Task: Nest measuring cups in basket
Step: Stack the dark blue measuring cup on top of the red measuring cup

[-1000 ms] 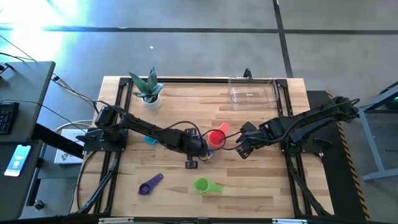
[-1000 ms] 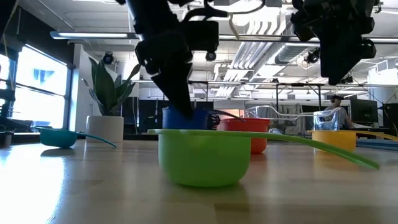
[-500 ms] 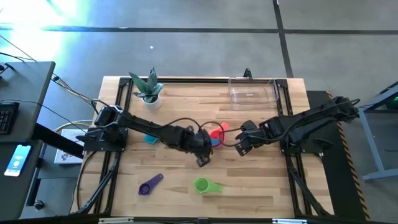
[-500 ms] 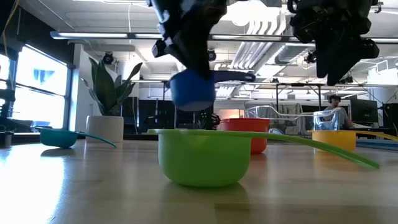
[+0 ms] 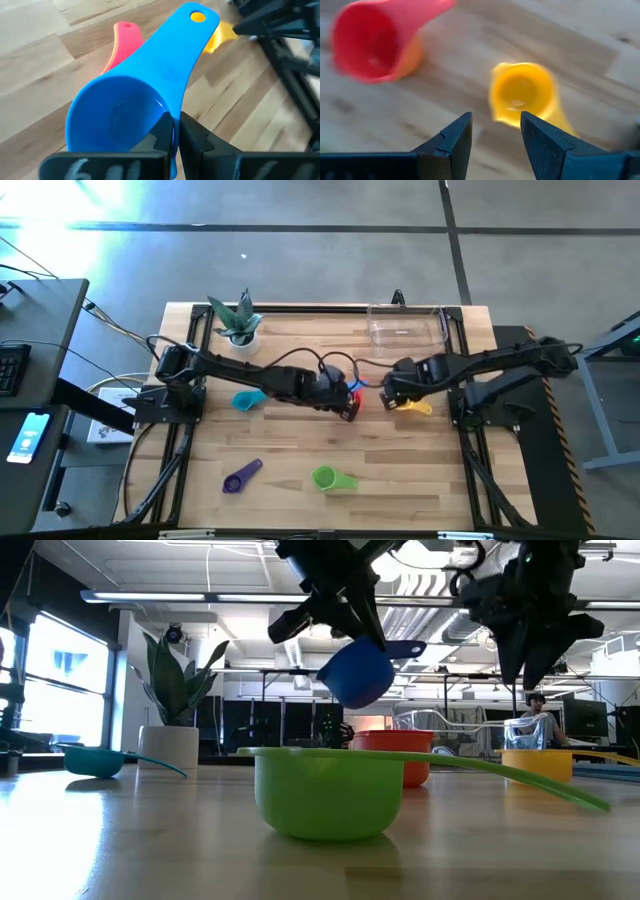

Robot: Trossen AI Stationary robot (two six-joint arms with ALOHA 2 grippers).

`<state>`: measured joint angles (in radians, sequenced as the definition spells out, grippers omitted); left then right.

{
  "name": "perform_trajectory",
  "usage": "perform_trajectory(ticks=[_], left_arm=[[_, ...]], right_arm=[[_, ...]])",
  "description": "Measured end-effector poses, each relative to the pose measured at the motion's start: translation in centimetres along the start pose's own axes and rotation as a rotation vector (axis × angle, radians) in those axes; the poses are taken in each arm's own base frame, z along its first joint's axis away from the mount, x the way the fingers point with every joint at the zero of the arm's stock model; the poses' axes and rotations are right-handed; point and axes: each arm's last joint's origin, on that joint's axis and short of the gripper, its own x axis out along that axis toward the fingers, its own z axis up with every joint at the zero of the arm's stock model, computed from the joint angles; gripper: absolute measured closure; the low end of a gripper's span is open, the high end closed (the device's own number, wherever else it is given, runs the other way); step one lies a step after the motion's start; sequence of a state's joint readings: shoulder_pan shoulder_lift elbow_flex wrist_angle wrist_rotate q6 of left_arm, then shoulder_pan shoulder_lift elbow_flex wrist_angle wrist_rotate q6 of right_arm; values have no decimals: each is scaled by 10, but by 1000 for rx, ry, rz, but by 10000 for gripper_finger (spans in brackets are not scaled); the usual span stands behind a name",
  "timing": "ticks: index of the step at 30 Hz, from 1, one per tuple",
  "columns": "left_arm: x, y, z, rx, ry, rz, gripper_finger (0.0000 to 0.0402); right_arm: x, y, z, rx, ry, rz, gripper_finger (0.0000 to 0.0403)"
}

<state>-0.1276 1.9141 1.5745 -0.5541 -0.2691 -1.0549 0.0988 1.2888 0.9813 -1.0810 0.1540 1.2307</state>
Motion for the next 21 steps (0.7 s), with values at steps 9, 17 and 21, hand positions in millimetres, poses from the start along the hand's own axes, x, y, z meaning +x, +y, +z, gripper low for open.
perform_trajectory(ticks=[9, 17, 21], left_arm=[[8, -4, 11, -84, -36, -93, 392], [41, 7, 8, -115, 44, -59, 392], [46, 8, 7, -109, 54, -50, 392]], right_arm=[[3, -12, 19, 39, 16, -47, 242], [4, -12, 23, 27, -3, -37, 242], [4, -12, 23, 27, -8, -38, 242]])
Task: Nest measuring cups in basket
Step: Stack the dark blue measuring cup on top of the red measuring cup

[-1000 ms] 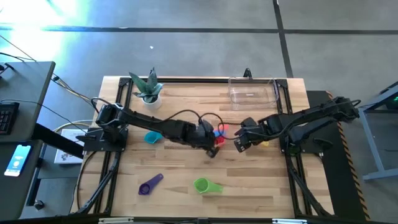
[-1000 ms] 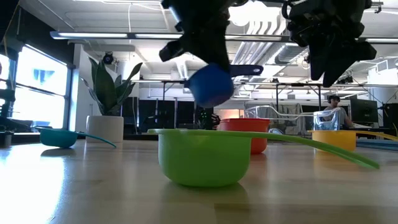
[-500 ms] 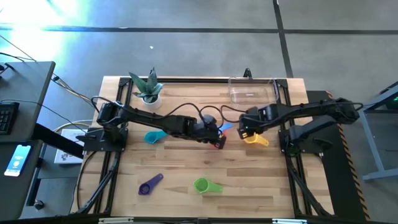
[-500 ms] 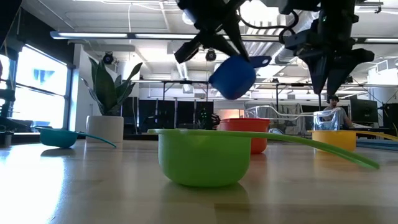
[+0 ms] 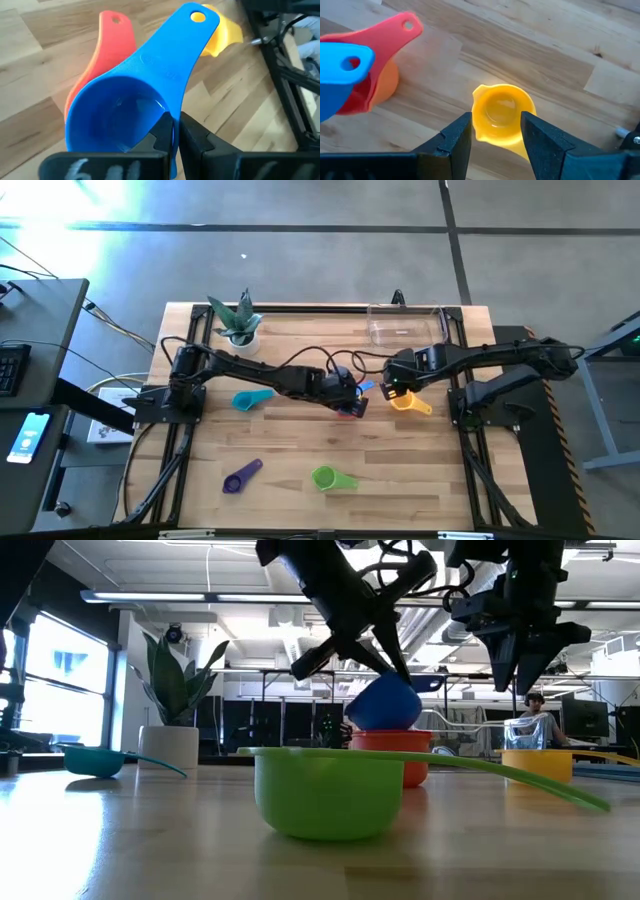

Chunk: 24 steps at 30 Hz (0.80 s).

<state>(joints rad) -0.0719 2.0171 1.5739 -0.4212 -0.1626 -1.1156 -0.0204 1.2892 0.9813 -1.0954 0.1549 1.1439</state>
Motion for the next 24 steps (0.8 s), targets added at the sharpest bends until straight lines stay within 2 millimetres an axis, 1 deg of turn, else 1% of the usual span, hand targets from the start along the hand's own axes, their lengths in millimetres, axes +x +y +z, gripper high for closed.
perform_trajectory(ticks=[7, 16, 24], left_arm=[[1, 5, 6, 47, -17, 33, 392], [1, 13, 4, 116, 37, 100, 392], [1, 26, 12, 176, 93, 173, 392]], right_arm=[[0, 0, 1, -1, -19, -7, 242], [0, 0, 1, -24, -21, -8, 242], [0, 1, 1, -22, -30, -3, 242]])
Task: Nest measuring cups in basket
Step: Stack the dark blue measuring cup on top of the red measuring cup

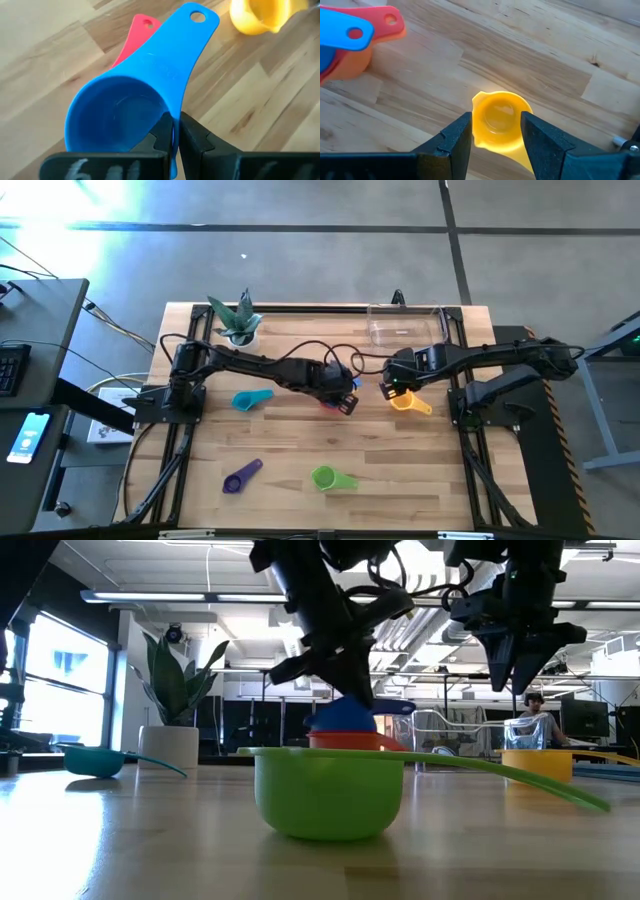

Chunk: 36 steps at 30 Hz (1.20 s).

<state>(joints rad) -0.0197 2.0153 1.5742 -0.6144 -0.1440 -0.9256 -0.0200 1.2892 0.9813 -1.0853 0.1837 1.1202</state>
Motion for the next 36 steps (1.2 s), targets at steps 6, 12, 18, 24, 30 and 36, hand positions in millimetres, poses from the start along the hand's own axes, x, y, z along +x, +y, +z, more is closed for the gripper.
perform_trajectory(ticks=[6, 12, 18, 24, 30, 36], left_arm=[[0, 3, 2, 81, 14, 3, 392], [0, 3, 1, 164, 38, -8, 391], [0, 6, 0, 207, 56, 11, 366], [1, 7, 2, 208, 86, -11, 328], [-2, 9, 4, 192, 103, -32, 305], [-19, 14, 8, 204, 117, -20, 302]], right_arm=[[0, 1, 0, 1, -4, 8, 242], [0, 1, 0, 2, -5, 9, 242], [0, 2, 1, 4, -9, 17, 242], [0, 4, 2, 8, -19, 36, 242], [0, 5, 3, 10, -30, 51, 242], [0, 6, 2, 12, -3, 74, 242]])
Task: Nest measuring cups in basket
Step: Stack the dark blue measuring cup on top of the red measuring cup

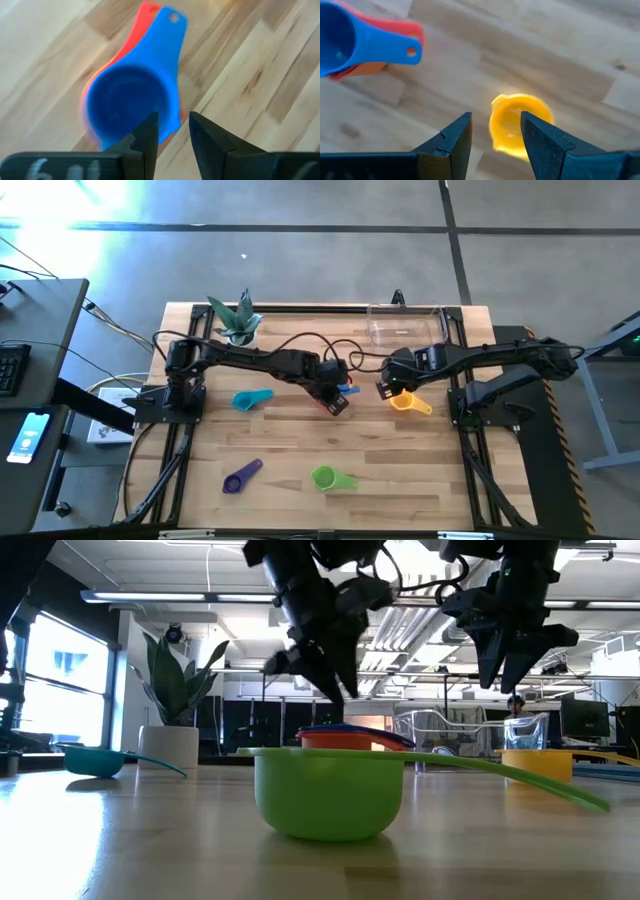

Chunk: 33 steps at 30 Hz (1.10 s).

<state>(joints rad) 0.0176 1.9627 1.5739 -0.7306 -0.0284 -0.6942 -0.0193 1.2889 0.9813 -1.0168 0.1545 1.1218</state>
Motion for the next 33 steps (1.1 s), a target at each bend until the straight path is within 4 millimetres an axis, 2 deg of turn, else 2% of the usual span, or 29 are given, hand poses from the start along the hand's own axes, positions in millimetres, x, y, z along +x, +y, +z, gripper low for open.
perform_trajectory(ticks=[4, 12, 19, 25, 33], left_arm=[[-21, 3, -2, 36, 11, 7, 307], [-76, 11, -12, 50, 14, 20, 311], [-129, 19, -17, 45, -83, -4, 312], [-167, 28, -25, 39, -159, -20, 312], [-201, 42, -38, 28, -207, -3, 312]], right_arm=[[-1, 7, 0, 0, 30, 80, 242], [7, 36, -4, -35, -14, 254, 242], [33, 52, -6, -80, -31, 220, 242], [51, 66, -2, -118, -69, 245, 242], [79, 75, -4, -127, -40, 214, 242]])
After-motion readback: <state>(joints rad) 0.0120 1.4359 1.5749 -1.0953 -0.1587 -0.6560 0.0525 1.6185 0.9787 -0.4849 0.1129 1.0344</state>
